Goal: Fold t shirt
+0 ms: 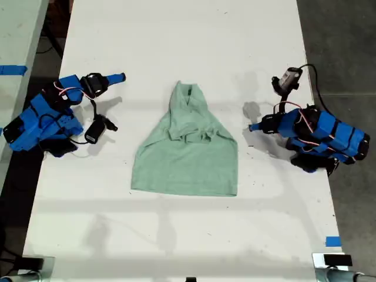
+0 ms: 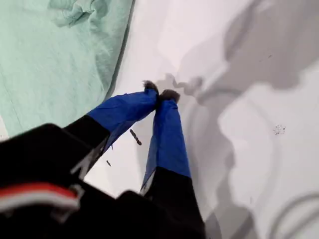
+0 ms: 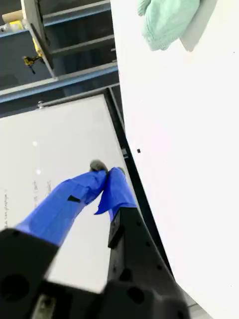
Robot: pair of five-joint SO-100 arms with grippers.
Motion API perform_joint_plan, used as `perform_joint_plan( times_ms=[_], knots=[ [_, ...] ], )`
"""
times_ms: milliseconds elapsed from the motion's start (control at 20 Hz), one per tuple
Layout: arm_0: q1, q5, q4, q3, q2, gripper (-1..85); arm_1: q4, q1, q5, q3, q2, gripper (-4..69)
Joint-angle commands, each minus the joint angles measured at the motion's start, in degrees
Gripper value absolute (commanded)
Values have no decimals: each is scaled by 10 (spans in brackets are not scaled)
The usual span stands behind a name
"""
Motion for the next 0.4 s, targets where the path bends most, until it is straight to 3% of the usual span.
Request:
perform_joint_plan(
  times_ms=[0,350],
  knots=[
    [-6,-8,0,24,5,-3,-10,-8,1,26,5,25],
    [-12,-14,-1,24,5,-3,-13,-13,7,27,5,25]
  ],
)
